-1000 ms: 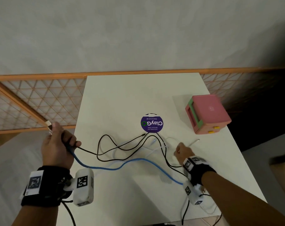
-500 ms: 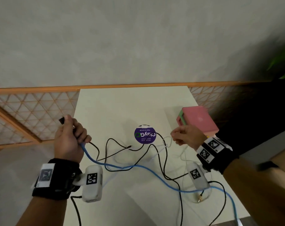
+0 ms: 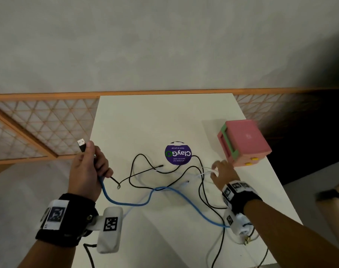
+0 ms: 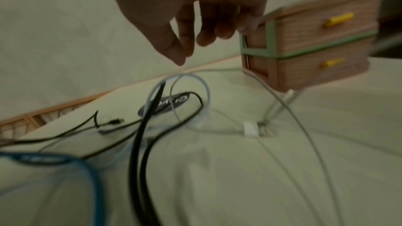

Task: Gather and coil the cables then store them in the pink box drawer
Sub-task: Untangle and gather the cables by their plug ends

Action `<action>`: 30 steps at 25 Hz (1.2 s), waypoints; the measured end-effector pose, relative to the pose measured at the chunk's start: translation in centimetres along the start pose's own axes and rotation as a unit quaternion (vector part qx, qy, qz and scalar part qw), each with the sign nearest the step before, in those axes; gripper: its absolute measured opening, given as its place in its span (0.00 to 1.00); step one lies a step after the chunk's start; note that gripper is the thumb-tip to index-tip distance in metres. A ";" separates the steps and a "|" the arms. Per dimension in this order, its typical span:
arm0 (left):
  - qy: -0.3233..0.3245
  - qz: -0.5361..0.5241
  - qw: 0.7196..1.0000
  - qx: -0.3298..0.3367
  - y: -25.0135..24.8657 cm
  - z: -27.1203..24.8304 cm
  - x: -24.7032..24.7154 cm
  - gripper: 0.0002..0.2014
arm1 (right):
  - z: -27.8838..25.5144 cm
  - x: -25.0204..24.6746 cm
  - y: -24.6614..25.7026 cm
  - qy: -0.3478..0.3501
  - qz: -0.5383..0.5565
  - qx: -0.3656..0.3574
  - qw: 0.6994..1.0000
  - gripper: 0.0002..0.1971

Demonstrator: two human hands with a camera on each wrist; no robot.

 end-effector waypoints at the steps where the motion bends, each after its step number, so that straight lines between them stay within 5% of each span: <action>1: 0.002 0.004 1.000 -0.001 0.1 0.0 0.1 0.21 | 1.2 -0.1 0.3 -0.001 -0.029 0.001 1.000 0.20; 3: 0.005 0.006 1.000 -0.004 0.4 -0.1 0.4 0.21 | 3.0 0.6 0.4 0.076 -0.060 0.030 0.995 0.27; 6: 0.006 0.010 1.000 -0.003 0.6 -0.1 0.8 0.21 | 3.8 1.2 1.0 0.142 -0.029 0.023 0.989 0.15; 11: -0.018 0.048 0.998 -0.038 2.5 0.4 0.9 0.22 | 3.0 -2.1 2.5 0.021 0.096 -0.032 0.995 0.10; 15: -0.001 0.059 0.997 -0.054 3.9 0.1 1.5 0.17 | 0.3 -4.4 4.1 0.030 0.416 0.016 0.909 0.08; 17: 0.018 0.057 0.995 -0.075 4.5 -0.4 2.1 0.14 | -2.0 -6.0 6.0 0.046 0.479 -0.024 0.876 0.08; 23: 0.102 0.099 0.971 -0.192 6.0 -3.7 3.8 0.20 | -9.9 -7.2 14.0 0.048 0.511 -0.218 0.830 0.12; 26: 0.124 0.064 0.966 -0.217 6.8 -3.9 4.6 0.23 | -11.9 -5.6 16.3 0.081 0.433 -0.283 0.852 0.10; 30: 0.101 -0.007 0.982 -0.161 7.0 -3.6 3.1 0.10 | -12.7 -2.4 15.9 0.108 0.356 -0.293 0.881 0.10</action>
Point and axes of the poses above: each hand's wrist, its own z-axis towards the middle knuckle, its own x-axis out of the palm, y = z × x, the point moved 4 cm from there along z, towards the middle knuckle, and after that the axes turned 2 degrees about -z, right-handed, at the moved point
